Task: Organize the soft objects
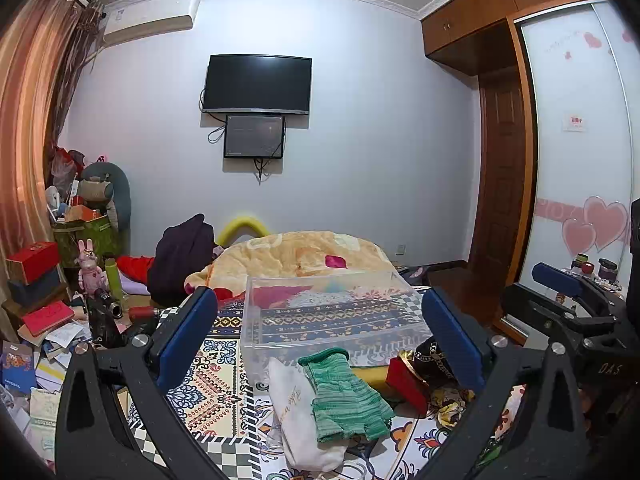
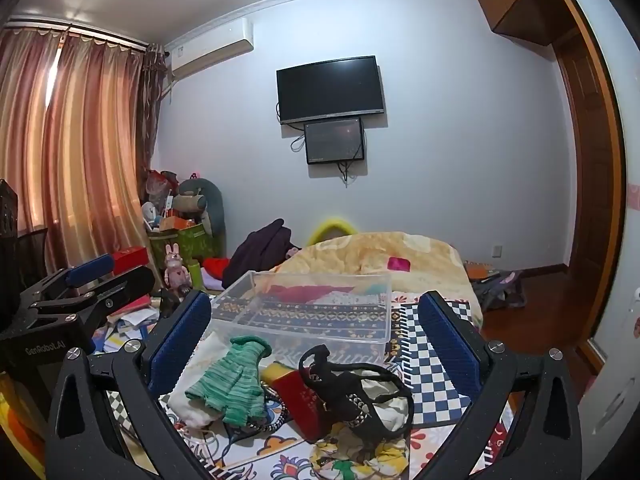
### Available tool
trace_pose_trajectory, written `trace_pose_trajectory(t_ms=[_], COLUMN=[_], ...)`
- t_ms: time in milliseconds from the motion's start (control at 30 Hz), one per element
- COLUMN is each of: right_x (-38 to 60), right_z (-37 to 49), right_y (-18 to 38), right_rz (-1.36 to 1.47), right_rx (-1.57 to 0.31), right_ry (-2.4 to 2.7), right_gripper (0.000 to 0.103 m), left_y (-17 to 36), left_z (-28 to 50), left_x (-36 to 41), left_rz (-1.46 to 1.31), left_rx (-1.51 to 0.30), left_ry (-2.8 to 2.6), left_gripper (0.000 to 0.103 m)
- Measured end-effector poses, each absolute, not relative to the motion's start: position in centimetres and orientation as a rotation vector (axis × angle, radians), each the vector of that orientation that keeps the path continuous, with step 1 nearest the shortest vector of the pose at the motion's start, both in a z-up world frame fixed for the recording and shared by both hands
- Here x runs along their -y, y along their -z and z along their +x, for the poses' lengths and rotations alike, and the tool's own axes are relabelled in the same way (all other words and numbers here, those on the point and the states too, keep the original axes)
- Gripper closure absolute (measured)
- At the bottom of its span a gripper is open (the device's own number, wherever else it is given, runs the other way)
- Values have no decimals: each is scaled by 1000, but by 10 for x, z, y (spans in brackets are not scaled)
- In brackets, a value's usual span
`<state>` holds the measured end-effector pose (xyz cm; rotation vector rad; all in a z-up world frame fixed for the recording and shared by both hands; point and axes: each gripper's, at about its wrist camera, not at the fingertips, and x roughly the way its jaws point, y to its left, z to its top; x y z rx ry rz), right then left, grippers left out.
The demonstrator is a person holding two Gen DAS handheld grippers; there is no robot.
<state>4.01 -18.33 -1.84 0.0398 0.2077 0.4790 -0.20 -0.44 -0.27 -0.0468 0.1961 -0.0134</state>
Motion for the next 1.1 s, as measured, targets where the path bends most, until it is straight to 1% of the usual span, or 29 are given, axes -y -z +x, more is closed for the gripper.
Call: trace_pose_trajectory(t_ms=[1100], right_x=[185], right_z=[39], right_y=[11], right_rz=[49], right_rx=[-201], right_ry=[-481], right_gripper=[0], left_y=[3], left_z=[-2], left_x=[5], left_rz=[-50], left_rx=[-200], left_ry=[18], left_gripper=[0])
